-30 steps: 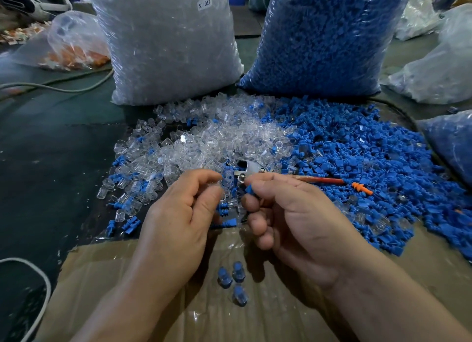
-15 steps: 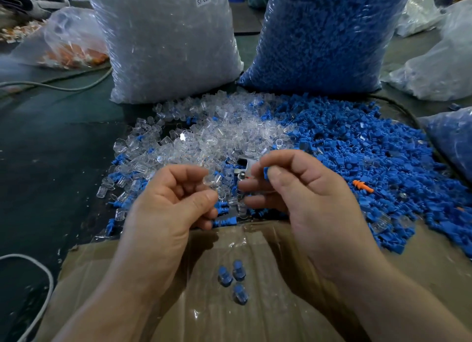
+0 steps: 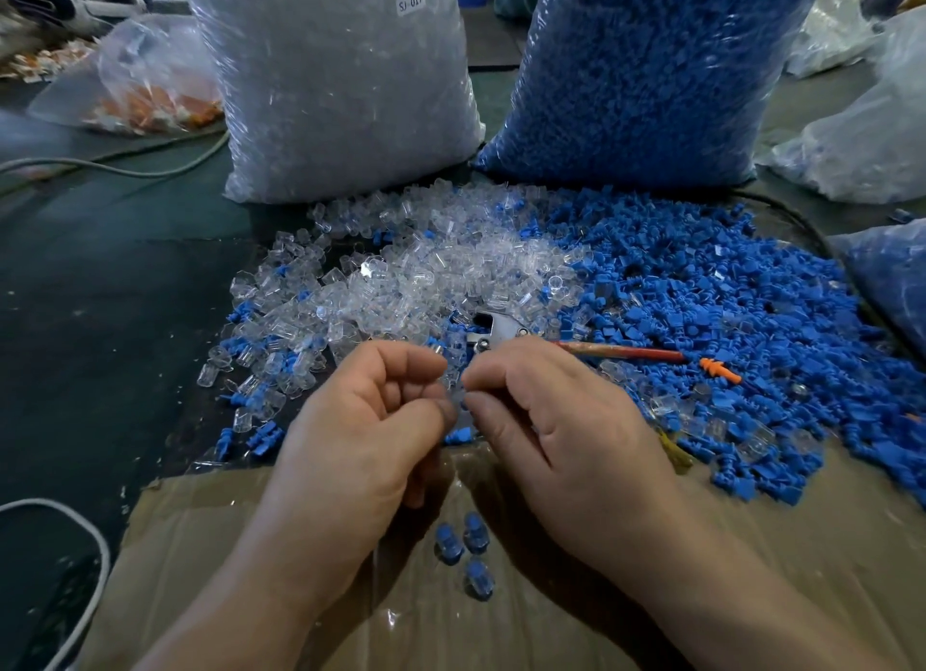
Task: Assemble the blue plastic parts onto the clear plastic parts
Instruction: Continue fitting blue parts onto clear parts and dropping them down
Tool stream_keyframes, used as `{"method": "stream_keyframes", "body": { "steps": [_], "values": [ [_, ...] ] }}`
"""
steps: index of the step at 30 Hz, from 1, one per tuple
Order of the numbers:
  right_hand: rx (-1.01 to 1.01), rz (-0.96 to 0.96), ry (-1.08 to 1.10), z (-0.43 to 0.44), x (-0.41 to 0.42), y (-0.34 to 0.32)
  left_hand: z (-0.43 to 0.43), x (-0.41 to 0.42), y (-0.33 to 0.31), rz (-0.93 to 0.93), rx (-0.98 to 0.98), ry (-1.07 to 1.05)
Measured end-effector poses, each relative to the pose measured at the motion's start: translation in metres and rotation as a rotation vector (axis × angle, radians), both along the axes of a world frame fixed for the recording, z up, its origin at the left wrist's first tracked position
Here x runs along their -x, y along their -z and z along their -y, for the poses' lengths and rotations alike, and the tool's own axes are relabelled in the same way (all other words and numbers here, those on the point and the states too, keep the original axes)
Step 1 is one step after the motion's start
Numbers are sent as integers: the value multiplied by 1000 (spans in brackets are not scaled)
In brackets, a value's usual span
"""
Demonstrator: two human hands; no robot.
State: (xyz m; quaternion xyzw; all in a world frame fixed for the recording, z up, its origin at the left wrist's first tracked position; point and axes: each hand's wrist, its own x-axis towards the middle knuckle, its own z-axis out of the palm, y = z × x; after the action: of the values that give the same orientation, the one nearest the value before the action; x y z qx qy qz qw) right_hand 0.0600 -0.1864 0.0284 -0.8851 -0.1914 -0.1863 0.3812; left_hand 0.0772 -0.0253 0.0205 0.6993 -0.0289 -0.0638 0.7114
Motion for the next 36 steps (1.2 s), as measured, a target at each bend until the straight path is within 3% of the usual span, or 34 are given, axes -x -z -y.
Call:
{"method": "stream_keyframes", "body": {
  "steps": [8, 13, 20, 23, 26, 28, 36],
  "values": [
    [63, -12, -61, 1, 2, 1, -3, -1, -5, -168, 147, -3],
    [69, -65, -60, 6, 2, 1, 3, 4, -3, -35, -57, 48],
    [136, -58, -88, 8, 0, -2, 2, 1, 2, 26, -86, 1],
    [360, -42, 89, 18, -2, -4, 1, 1, 3, 47, -107, 0],
    [596, -242, 333, 36, -8, -4, -4, 0, 5, 54, -105, -22],
    [694, -331, 378, 44, -13, 0, -6, -2, 6, 33, -66, -21],
    [671, -320, 374, 46, -25, -1, -8, -6, 6, -91, 119, -48]
  ]
}}
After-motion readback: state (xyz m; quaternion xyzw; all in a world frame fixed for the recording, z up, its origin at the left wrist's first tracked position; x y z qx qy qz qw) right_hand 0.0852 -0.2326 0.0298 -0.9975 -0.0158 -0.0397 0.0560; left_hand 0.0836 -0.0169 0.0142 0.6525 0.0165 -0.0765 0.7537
